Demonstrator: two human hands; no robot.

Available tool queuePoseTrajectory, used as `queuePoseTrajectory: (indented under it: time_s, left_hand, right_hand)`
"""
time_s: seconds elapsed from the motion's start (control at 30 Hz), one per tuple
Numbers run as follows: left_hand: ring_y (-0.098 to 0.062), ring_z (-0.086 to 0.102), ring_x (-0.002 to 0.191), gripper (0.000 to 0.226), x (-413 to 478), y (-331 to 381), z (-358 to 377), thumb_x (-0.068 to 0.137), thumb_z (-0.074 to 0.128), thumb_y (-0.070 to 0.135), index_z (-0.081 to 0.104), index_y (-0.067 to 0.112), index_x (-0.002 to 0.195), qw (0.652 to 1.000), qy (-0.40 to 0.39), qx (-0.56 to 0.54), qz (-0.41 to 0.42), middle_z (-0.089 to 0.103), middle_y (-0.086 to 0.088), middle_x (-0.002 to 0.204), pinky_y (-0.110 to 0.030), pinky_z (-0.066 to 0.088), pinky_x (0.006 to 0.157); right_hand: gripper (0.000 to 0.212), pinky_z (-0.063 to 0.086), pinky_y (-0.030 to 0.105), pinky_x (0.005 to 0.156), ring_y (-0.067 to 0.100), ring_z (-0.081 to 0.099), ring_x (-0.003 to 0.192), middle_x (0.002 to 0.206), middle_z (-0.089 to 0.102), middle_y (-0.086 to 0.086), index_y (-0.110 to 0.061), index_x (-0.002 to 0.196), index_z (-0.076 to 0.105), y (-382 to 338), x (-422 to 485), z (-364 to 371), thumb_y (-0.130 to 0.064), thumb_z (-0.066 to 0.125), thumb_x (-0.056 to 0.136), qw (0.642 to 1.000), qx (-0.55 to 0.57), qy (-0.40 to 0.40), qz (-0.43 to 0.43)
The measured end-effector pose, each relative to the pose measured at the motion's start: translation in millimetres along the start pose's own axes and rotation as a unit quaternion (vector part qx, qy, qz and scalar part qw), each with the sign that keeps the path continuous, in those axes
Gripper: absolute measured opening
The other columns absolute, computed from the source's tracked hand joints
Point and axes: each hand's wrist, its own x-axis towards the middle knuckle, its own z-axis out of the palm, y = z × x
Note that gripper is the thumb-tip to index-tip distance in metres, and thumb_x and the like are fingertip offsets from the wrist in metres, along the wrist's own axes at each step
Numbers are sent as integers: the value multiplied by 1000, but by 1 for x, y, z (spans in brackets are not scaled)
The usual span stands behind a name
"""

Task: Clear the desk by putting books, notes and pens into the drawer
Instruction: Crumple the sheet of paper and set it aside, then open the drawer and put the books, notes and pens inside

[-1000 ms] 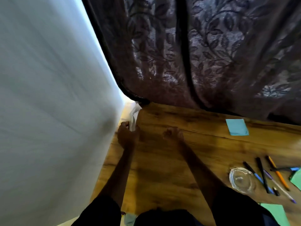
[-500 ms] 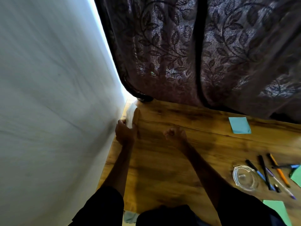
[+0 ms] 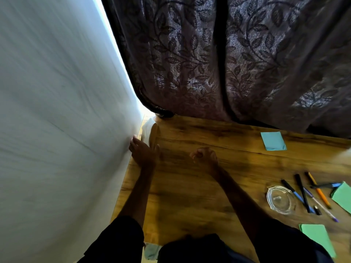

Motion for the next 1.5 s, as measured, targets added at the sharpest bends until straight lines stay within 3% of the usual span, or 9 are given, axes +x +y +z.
queuePoseTrajectory:
  time_s: [0.1,0.27,0.37,0.6,0.7,0.87,1.07,1.23,1.5]
  left_hand:
    - [-39,32,144,103,-33,-1,6,77,77,45,23,5,155,993,36,34,104,29,-20,158,-53,36,115]
    - [-35,23,150,104,-103,22,19,77,79,31,16,10,157,968,-38,20,247,21,-16,163,-47,28,119]
    - [-33,24,150,94,-135,38,30,80,74,27,22,7,156,949,-87,14,303,21,-17,163,-44,24,120]
    - [-37,38,141,61,-196,77,65,89,68,15,43,2,143,874,-162,12,458,37,-22,152,-51,41,112]
    - [-36,43,138,59,-226,98,85,87,71,15,47,5,140,847,-210,29,488,41,-20,149,-50,44,109]
    - [-33,49,134,56,-283,135,105,82,70,11,55,8,136,824,-255,56,504,48,-16,147,-47,45,108]
    - [-28,45,133,44,-326,170,132,90,58,14,51,12,134,810,-338,103,467,50,-8,140,-38,38,108]
    - [-29,31,146,62,-332,178,156,95,63,26,37,9,148,805,-404,190,390,38,-11,155,-37,32,117]
    - [-21,61,108,40,-337,177,167,87,74,21,62,16,125,880,-387,96,259,65,-5,123,-29,49,81]
  right_hand:
    - [17,44,31,98,23,56,106,108,60,7,-15,106,71,1,-9,-9,-16,60,94,999,-28,11,19]
    - [23,40,0,56,12,68,76,84,75,4,-2,80,74,30,-33,-31,-19,59,78,992,4,75,-100]
    - [12,39,-1,56,9,64,69,83,75,9,0,80,72,56,-52,-53,-11,66,83,988,-18,110,-105]
    - [26,46,33,44,39,63,51,64,64,16,-7,69,69,158,-102,-67,-23,50,76,977,-70,203,17]
    - [15,44,29,54,36,70,69,76,72,11,-13,76,74,181,-131,-93,-16,60,77,982,-70,156,86]
    - [22,54,37,81,34,69,96,99,73,14,-11,93,76,214,-172,-132,-23,64,79,976,-34,148,154]
    - [35,41,30,67,37,67,97,103,70,20,-2,108,68,268,-184,-161,-15,69,75,956,-46,147,249]
    - [58,46,42,95,39,54,119,126,60,24,-2,133,52,282,-184,-152,-25,72,85,961,-34,122,247]
    - [31,39,29,61,23,61,80,97,70,15,-3,99,69,293,-167,-153,-27,77,82,964,-23,92,247]
